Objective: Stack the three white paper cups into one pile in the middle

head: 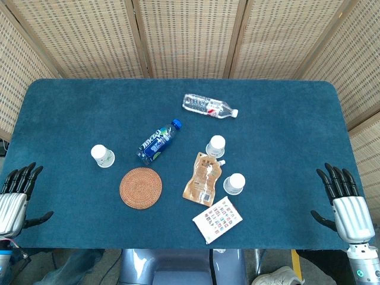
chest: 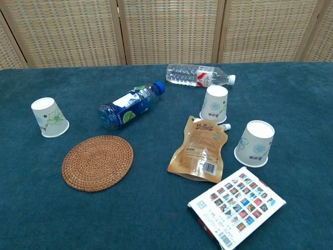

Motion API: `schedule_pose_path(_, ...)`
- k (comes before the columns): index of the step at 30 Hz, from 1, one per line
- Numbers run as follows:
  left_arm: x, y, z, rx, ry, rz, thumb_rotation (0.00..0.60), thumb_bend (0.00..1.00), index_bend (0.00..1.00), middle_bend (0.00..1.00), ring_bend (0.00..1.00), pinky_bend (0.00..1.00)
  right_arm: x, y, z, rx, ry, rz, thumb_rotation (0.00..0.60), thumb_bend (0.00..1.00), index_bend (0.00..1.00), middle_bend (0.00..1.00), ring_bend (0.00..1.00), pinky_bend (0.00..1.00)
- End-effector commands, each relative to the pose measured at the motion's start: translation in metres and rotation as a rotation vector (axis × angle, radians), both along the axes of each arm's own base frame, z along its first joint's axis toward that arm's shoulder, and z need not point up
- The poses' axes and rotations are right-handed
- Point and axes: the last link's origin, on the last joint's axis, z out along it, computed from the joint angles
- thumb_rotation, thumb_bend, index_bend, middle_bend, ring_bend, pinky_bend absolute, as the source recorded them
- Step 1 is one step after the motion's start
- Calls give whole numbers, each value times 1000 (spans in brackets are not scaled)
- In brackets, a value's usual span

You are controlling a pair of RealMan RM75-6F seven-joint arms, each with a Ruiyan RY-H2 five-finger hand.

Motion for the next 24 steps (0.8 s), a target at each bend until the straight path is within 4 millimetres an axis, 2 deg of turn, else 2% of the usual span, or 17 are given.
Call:
schedule_pose_path(1, 0, 0, 1, -2, -5, -1, 600, 0, 0, 0, 0, 0, 0, 0, -1, 8, 3, -5, 600, 0, 0, 0, 0, 0)
schedule_pose_path(11, -1, 3, 0, -6, -9, 0, 600, 0, 0, 0, 0, 0, 1, -5, -9, 77, -8, 1, 600, 0, 8, 0, 0, 0)
schedule_pose_path(16, -1, 4, -2, -7, -3, 4, 600, 0, 0, 0, 0, 0, 14, -30, -23, 186, -2, 68, 600, 0, 51, 15, 0, 49)
schedule_pose_path(21, 0, 9, -7, -8, 13, 14, 600, 0, 0, 0, 0, 0, 44, -70, -42, 351, -6, 132, 600, 6, 107, 99, 49, 163)
schedule_pose_path(24, 1, 11, -10, -10, 24, 19, 600, 0, 0, 0, 0, 0, 59, -91, -55, 427, -3, 141, 600, 53, 146, 148, 93, 204)
